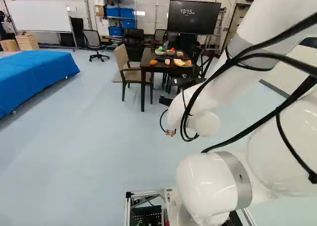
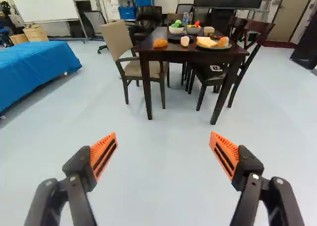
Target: Move the croissant to the empty plate
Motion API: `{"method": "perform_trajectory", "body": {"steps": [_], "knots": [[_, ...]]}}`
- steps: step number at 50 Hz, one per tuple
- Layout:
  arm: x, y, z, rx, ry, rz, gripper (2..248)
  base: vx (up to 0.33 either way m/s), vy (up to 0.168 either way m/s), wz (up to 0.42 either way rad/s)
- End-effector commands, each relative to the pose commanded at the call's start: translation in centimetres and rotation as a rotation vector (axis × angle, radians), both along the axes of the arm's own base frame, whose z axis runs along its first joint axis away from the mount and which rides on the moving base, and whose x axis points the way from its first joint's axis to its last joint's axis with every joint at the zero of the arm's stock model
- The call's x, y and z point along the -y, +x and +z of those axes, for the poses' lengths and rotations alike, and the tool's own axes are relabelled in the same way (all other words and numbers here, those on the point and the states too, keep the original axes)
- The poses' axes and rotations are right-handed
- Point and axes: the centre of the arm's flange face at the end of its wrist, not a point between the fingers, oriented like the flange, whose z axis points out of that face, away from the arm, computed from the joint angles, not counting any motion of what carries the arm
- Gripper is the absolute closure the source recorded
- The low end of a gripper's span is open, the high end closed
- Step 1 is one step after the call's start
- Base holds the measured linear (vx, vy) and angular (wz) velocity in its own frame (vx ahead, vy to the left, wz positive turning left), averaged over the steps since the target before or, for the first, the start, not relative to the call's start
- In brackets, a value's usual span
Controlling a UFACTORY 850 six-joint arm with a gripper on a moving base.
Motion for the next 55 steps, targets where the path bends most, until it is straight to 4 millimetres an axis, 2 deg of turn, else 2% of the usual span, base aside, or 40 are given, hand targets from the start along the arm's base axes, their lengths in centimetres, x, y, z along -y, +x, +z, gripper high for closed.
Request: {"method": "perform_trajectory", "body": {"steps": [16, 55], "knots": [[0.0, 0.0, 0.0, 0.0, 0.0, 0.0, 3, 0.176, 0.06, -0.025], [0.0, 0.0, 0.0, 0.0, 0.0, 0.0, 3, 0.242, 0.088, -0.032]]}}
